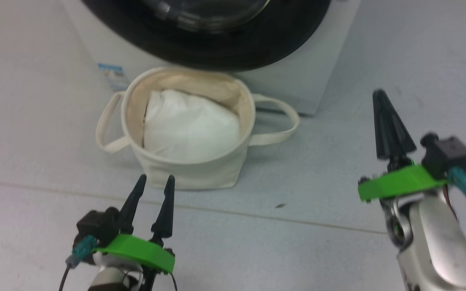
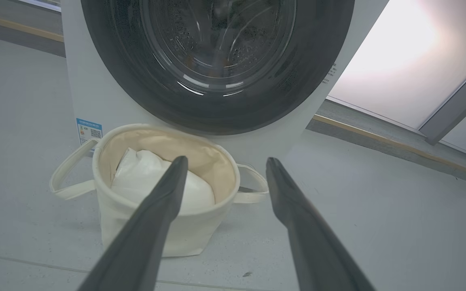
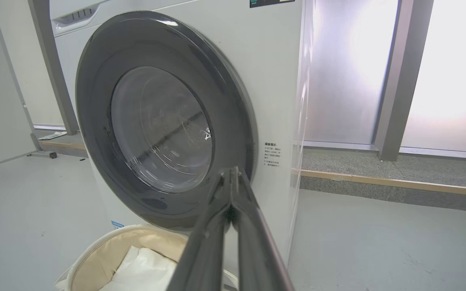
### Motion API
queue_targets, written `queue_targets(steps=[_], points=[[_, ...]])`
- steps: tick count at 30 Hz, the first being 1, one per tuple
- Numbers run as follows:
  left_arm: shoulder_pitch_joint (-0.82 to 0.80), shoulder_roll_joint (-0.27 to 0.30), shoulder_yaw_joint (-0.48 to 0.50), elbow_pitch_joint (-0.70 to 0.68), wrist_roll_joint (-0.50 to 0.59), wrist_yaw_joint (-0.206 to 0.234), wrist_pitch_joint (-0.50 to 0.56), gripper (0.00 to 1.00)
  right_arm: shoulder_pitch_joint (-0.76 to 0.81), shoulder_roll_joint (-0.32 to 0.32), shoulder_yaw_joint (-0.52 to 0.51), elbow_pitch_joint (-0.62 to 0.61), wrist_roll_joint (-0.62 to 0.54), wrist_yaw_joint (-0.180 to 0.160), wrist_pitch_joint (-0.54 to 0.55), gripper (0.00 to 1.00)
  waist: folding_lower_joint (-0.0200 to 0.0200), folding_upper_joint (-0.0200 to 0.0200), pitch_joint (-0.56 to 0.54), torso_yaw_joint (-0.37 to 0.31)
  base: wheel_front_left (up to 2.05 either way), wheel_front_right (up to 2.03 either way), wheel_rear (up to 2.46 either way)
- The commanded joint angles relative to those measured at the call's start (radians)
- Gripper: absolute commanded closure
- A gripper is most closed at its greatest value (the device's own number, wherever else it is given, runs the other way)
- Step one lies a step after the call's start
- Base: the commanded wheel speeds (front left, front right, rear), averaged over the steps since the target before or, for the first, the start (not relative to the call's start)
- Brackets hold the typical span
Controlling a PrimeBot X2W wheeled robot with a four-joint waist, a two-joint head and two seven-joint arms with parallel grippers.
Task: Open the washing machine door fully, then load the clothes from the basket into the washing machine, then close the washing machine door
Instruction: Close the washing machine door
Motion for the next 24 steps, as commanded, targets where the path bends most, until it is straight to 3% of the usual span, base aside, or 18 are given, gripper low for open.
queue_targets(steps=[1, 10, 11, 12, 13, 14, 24], points=[[0.005, 0.017, 0.039, -0.023, 0.01, -0.008, -0.006, 0.0, 0.025, 0.018, 0.017, -0.049, 0.01, 0.0, 0.002, 1.0, 0.0004, -0.0002, -0.07, -0.061, 0.0, 0.0, 0.0], [0.083, 0.017, 0.08, -0.031, 0.023, -0.015, -0.006, 0.0, 0.235, 0.018, -0.048, -0.132, 0.041, 0.0, 0.002, 1.0, 0.0004, -0.0002, -0.136, -0.104, 0.0, 0.0, 0.0], [0.085, 0.017, 0.082, -0.038, 0.023, -0.016, -0.006, 0.0, 0.25, 0.018, -0.052, -0.134, 0.036, 0.0, 0.002, 0.94, 0.0004, -0.0002, -0.138, -0.105, 0.0, 0.0, 0.0], [0.089, 0.017, 0.083, -0.046, 0.024, -0.017, -0.006, 0.0, 0.264, 0.018, -0.048, -0.135, 0.026, 0.0, 0.002, 0.67, 0.0004, -0.0002, -0.139, -0.105, 0.0, 0.0, 0.0], [0.091, 0.017, 0.082, -0.053, 0.025, -0.017, -0.006, 0.0, 0.275, 0.018, -0.045, -0.136, 0.013, 0.0, 0.002, 0.11, 0.0004, -0.0002, -0.138, -0.104, 0.0, 0.0, 0.0], [0.093, 0.017, 0.082, -0.062, 0.03, -0.017, -0.006, 0.0, 0.283, 0.018, -0.046, -0.139, 0.005, 0.0, 0.002, 0.0, 0.0004, -0.0002, -0.137, -0.102, 0.0, 0.0, 0.0], [0.118, 0.017, 0.067, -0.125, 0.082, -0.007, -0.006, 0.0, 0.329, 0.018, -0.008, -0.124, 0.052, 0.0, 0.002, 0.0, 0.0004, -0.0002, -0.146, -0.071, 0.0, 0.0, 0.0]])
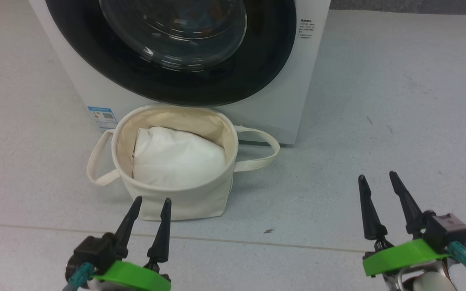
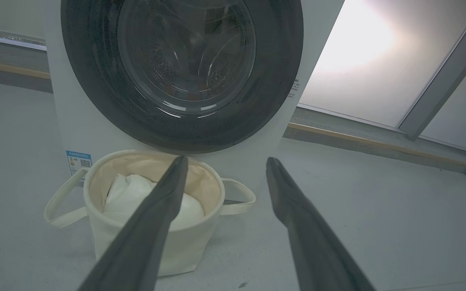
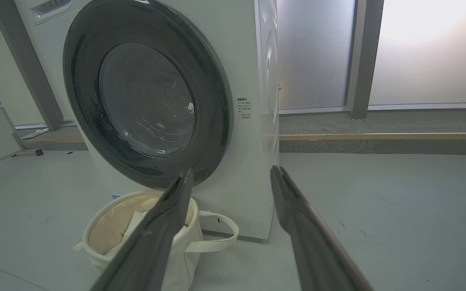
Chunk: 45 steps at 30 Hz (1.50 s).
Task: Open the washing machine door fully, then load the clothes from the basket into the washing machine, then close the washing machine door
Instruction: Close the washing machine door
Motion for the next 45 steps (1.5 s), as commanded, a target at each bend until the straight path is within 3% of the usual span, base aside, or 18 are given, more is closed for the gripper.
queue_targets(steps=[1, 11, 45], points=[[-0.018, 0.013, 0.029, -0.036, 0.006, 0.001, -0.006, 0.0, -0.017, -0.004, 0.02, -0.03, -0.001, 0.0, 0.002, 0.0, 0.0, -0.0001, 0.0, 0.001, 0.0, 0.0, 0.0], [-0.001, 0.013, 0.046, -0.067, 0.003, -0.001, -0.006, 0.0, -0.019, -0.004, -0.023, 0.027, 0.019, 0.0, 0.002, 0.0, 0.0, -0.0001, -0.01, 0.009, 0.0, 0.0, 0.0], [0.006, 0.013, 0.039, -0.03, 0.036, 0.013, -0.006, 0.0, -0.023, -0.004, -0.045, 0.037, 0.01, 0.0, 0.002, 0.0, 0.0, -0.0001, -0.032, -0.003, 0.0, 0.0, 0.0]])
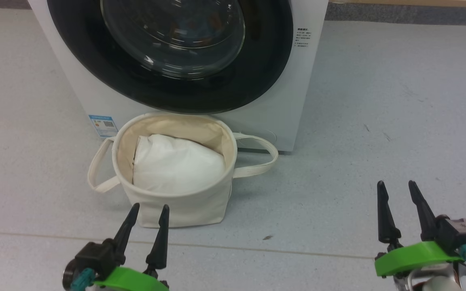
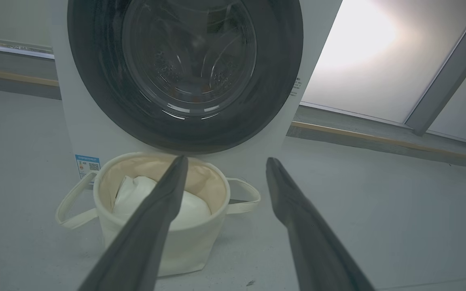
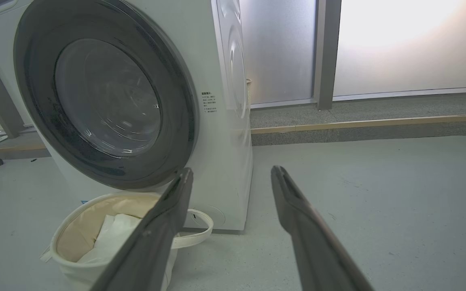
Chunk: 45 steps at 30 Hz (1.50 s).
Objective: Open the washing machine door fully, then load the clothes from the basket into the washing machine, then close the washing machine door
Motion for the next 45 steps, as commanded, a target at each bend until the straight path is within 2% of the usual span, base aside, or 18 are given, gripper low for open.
queue_targets(steps=[1, 45], points=[[-0.021, 0.013, 0.026, -0.025, 0.013, 0.007, -0.006, 0.0, -0.026, -0.004, 0.02, -0.029, -0.006, 0.0, 0.002, 0.0, 0.0, 0.0001, 0.0, 0.0, 0.0, 0.0, 0.0], [-0.016, 0.013, 0.021, -0.011, 0.003, 0.021, -0.006, 0.0, -0.027, -0.004, 0.004, -0.017, -0.01, 0.0, 0.002, 0.0, 0.0, 0.0001, -0.014, -0.02, 0.0, 0.0, 0.0]])
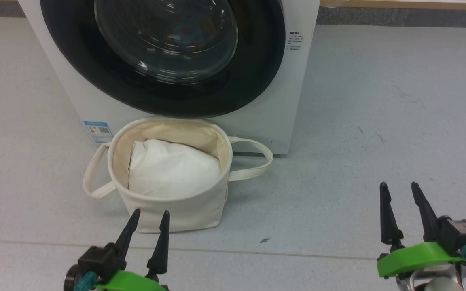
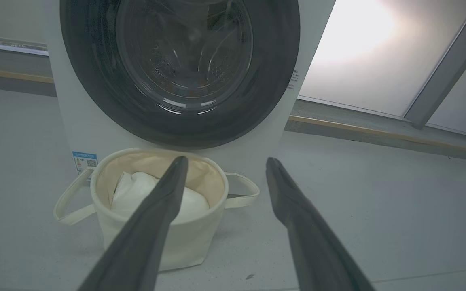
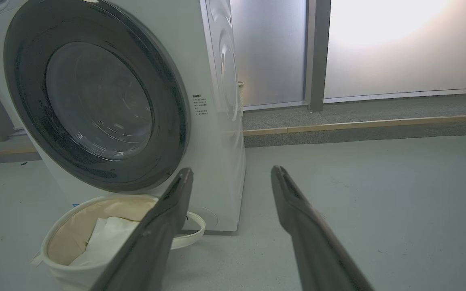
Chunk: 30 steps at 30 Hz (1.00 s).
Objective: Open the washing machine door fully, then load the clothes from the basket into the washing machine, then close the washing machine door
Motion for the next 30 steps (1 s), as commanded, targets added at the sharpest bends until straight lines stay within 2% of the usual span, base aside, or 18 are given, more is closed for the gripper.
queue_targets(steps=[1, 4, 5, 10, 14, 19, 30], points=[[-0.027, 0.013, 0.028, -0.027, -0.006, 0.002, -0.006, 0.0, -0.027, -0.004, 0.019, -0.024, -0.001, 0.0, 0.002, 0.0, 0.0, 0.0, -0.001, -0.001, 0.0, 0.0, 0.0], [-0.029, 0.013, 0.028, -0.021, -0.007, -0.001, -0.006, 0.0, -0.029, -0.004, 0.02, -0.021, 0.002, 0.0, 0.002, 0.0, 0.0, 0.0, -0.003, -0.003, 0.0, 0.0, 0.0], [0.0, 0.0, 0.0, 0.009, 0.0, 0.0, 0.0, 1.0, 0.0, 0.0, -0.001, 0.007, 0.0, 0.0, 0.0, 1.0, 0.0, 0.0, -0.003, -0.003, 0.0, 0.0, 0.0], [0.014, -0.003, 0.004, 0.062, -0.031, -0.002, 0.01, 1.0, 0.009, 0.003, -0.002, 0.063, 0.028, 0.0, 0.01, 1.0, 0.0001, 0.0, -0.004, -0.004, 0.0, 0.0, 0.0], [0.014, -0.002, 0.013, 0.057, -0.075, -0.004, 0.022, 1.0, 0.008, 0.003, -0.004, 0.061, 0.075, 0.0, 0.022, 1.0, 0.0022, 0.0, -0.006, -0.004, 0.0, 0.0, 0.0], [0.013, -0.002, 0.021, 0.051, -0.131, -0.007, 0.036, 1.0, 0.007, 0.003, -0.004, 0.058, 0.135, 0.0, 0.036, 1.0, 0.0002, 0.0, -0.005, -0.005, 0.0, 0.0, 0.0], [0.01, 0.0, 0.042, 0.038, -0.252, -0.014, 0.067, 1.0, 0.002, 0.002, -0.008, 0.054, 0.264, 0.0, 0.068, 1.0, 0.0, 0.0, -0.005, -0.005, 0.0, 0.0, 0.0]])
